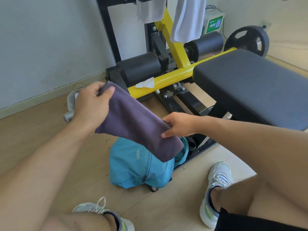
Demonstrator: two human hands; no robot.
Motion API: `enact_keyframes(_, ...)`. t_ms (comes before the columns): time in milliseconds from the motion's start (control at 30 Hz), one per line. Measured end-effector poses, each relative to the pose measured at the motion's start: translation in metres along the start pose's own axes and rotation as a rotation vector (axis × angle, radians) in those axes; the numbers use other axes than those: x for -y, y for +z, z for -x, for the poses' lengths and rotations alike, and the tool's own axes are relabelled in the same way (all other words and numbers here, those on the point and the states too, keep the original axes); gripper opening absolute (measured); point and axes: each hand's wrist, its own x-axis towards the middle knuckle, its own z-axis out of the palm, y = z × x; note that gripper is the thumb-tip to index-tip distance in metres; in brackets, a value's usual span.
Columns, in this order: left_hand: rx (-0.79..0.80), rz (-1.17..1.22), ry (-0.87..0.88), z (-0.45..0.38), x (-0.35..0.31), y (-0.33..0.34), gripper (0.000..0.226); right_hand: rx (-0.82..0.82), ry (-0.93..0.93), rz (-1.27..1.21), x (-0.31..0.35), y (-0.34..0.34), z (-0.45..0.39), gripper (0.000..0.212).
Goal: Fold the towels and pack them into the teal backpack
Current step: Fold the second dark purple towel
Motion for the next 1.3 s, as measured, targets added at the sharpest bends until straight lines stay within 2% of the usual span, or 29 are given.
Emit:
enact_keyframes(133,-0.041,0.001,-0.156,-0.011,0.019,-0.008,0.013,0.035,0.075,-0.013,-0.017,-0.001,0.002,0.028)
enact_keyframes(233,-0.022,0.001,-0.268,-0.019,0.042,-0.013,0.031,-0.030,0.112,-0.081,-0.023,-0.004,0.003,0.015)
enact_keyframes(300,-0.002,0.025,-0.313,-0.025,0.060,-0.015,0.039,-0.110,0.131,-0.219,-0.022,-0.006,0.003,0.011)
enact_keyframes(400,0.030,0.017,-0.368,-0.031,0.068,-0.014,0.031,-0.258,0.132,-0.534,-0.016,-0.009,0.007,0.012)
enact_keyframes(467,0.095,0.005,-0.382,-0.030,0.070,-0.011,0.014,-0.363,0.098,-0.618,-0.009,-0.016,0.009,0.010)
enact_keyframes(500,0.125,-0.025,-0.379,-0.029,0.072,-0.009,0.006,-0.409,0.070,-0.622,-0.006,-0.020,0.010,0.009)
enact_keyframes(600,0.189,-0.206,-0.335,-0.028,0.077,-0.003,0.017,-0.497,-0.050,-0.511,0.008,-0.030,0.018,0.007)
enact_keyframes(667,0.278,-0.404,-0.309,-0.025,0.075,-0.001,0.021,-0.473,-0.130,-0.405,0.019,-0.034,0.025,0.010)
enact_keyframes(733,0.381,-0.480,-0.273,-0.019,0.066,0.000,0.044,-0.420,-0.183,-0.290,0.030,-0.037,0.033,0.012)
enact_keyframes(867,0.685,-0.180,0.025,0.010,0.017,0.009,0.073,-0.302,-0.274,-0.113,0.047,-0.038,0.042,0.016)
enact_keyframes(967,0.934,-0.017,0.092,0.036,-0.008,0.023,0.062,-0.281,-0.322,-0.086,0.056,-0.039,0.047,0.024)
enact_keyframes(1100,0.824,0.160,0.078,0.051,-0.014,0.042,0.028,-0.308,-0.356,-0.207,0.057,-0.047,0.055,0.031)
enact_keyframes(1300,0.700,0.392,-0.032,0.054,-0.014,0.052,0.032,-0.397,-0.331,-0.424,0.042,-0.059,0.061,0.032)
